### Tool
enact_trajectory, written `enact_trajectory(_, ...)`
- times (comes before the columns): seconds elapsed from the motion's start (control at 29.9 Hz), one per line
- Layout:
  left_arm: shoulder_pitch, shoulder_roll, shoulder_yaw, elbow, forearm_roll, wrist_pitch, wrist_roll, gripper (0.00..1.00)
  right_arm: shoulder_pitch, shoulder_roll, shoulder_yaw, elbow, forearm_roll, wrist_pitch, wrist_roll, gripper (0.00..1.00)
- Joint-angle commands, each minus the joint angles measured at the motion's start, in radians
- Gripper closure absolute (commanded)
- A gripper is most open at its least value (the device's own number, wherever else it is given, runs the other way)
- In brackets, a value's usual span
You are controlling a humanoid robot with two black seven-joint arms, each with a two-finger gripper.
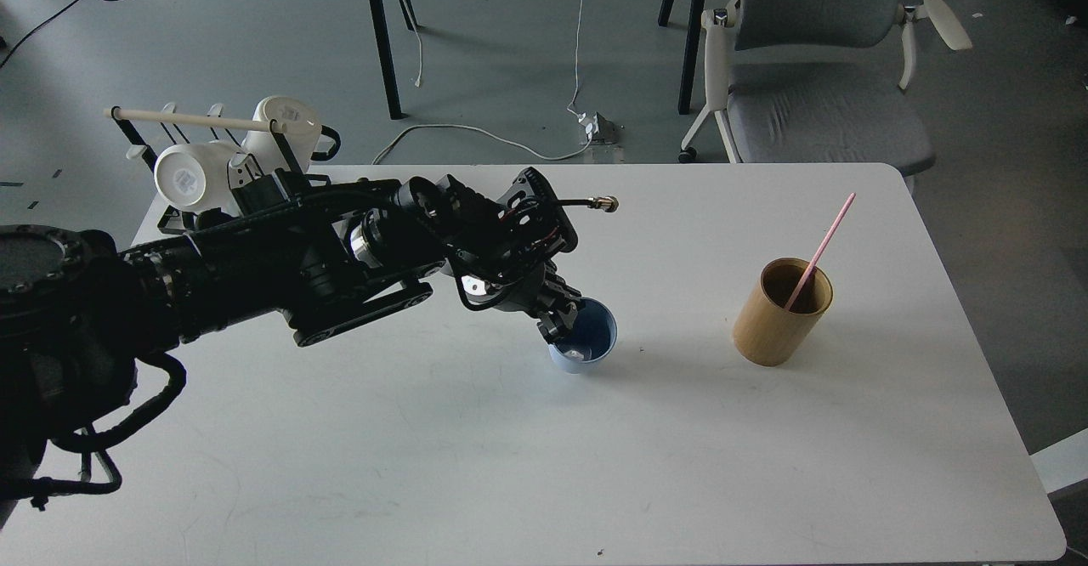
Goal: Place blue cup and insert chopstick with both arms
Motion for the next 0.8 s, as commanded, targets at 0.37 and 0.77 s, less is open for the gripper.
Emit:
enact_trajectory(0.37,-0.006,0.088,-0.149,0.002,-0.131,0.000,-0.002,0.40,-0.033,-0.036,-0.014,0.001,-0.002,0.000,0.000,0.01)
enact_trajectory(0.77,0.017,0.177,-0.528,0.212,-0.934,0.000,-0.005,0.01,-0.041,-0.283,-0.097,0.351,-0.261,0.000,0.008,0.02)
